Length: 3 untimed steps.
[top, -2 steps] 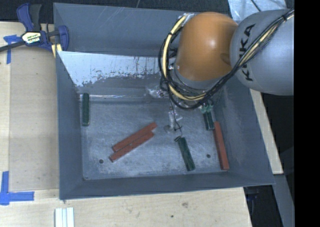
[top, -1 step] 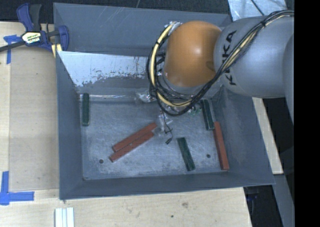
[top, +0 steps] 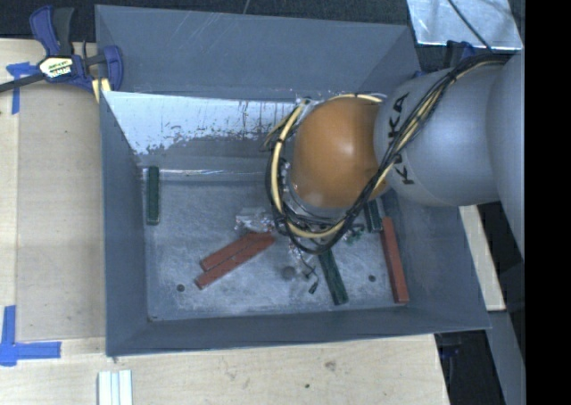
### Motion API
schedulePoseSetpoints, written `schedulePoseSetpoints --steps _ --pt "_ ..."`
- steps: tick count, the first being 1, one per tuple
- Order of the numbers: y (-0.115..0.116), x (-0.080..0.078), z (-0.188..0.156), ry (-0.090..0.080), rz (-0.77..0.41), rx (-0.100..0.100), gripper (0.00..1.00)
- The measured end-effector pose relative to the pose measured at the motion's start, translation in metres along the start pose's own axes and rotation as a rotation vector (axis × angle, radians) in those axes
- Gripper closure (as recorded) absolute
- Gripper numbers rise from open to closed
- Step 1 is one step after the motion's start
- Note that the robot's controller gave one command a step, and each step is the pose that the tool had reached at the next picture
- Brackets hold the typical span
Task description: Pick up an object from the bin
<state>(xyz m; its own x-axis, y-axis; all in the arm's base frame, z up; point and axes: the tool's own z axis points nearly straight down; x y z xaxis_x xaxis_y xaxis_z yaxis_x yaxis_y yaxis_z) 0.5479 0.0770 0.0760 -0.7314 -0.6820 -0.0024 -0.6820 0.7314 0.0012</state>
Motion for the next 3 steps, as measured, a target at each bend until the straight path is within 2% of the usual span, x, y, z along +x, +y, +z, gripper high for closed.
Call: schedulePoseSetpoints --steps 1,2,3 --pt "-0.009 0.018 0.005 0.001 -0.002 0.002 0.00" --pt "0.046 -0.047 0.006 -0.002 -0.214 0.002 1.00" --pt "0.046 -0.047 0.006 -0.002 -0.213 0.001 1.00"
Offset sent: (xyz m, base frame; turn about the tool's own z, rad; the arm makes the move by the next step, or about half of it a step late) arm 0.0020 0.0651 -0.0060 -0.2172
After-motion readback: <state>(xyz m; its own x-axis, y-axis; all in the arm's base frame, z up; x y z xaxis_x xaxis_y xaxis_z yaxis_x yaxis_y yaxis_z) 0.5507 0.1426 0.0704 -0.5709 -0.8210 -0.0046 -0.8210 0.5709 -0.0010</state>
